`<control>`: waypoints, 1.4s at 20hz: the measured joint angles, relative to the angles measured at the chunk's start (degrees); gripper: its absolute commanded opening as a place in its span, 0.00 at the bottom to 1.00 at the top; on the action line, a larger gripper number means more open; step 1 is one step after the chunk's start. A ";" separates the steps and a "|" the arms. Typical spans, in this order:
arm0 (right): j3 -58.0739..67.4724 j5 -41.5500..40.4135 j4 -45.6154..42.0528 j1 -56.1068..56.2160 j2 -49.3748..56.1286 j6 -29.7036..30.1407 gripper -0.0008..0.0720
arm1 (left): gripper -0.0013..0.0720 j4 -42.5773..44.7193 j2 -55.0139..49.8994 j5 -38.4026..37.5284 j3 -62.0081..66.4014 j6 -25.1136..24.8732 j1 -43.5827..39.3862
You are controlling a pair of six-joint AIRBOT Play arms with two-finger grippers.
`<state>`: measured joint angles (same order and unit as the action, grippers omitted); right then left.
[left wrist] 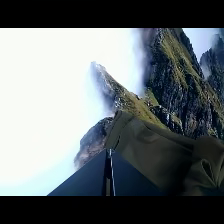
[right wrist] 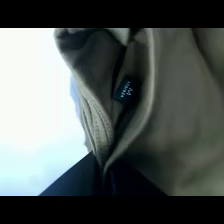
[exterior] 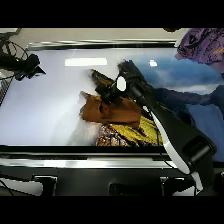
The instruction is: Fold the clothes and pants, and hang the long-sleeved shirts on hangers.
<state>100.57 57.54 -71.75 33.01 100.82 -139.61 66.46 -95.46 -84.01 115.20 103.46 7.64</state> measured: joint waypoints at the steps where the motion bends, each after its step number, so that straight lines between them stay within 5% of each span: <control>1: 0.00 -2.10 0.52 0.02 0.66 -0.22 0.08 | 0.04 0.00 -0.07 0.00 -0.13 -0.02 0.02; 7: 0.00 -10.93 7.19 1.09 3.28 4.46 0.69 | 0.04 0.13 -0.50 0.04 -0.61 -1.05 0.09; 15: 1.92 -9.03 13.05 -5.01 0.24 14.34 0.69 | 0.04 0.26 -0.85 0.00 -2.05 -1.53 0.09; 23: -1.84 16.17 13.99 -30.27 -8.76 39.19 0.69 | 0.04 0.26 -0.85 0.00 -2.19 -3.37 0.22; 28: -18.91 18.86 20.94 -39.78 -9.79 53.31 0.67 | 0.04 0.24 -0.85 -0.02 -2.19 -3.56 0.22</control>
<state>81.67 76.40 -50.81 -6.76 91.02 -86.30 66.70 -96.31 -84.03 113.01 99.90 7.86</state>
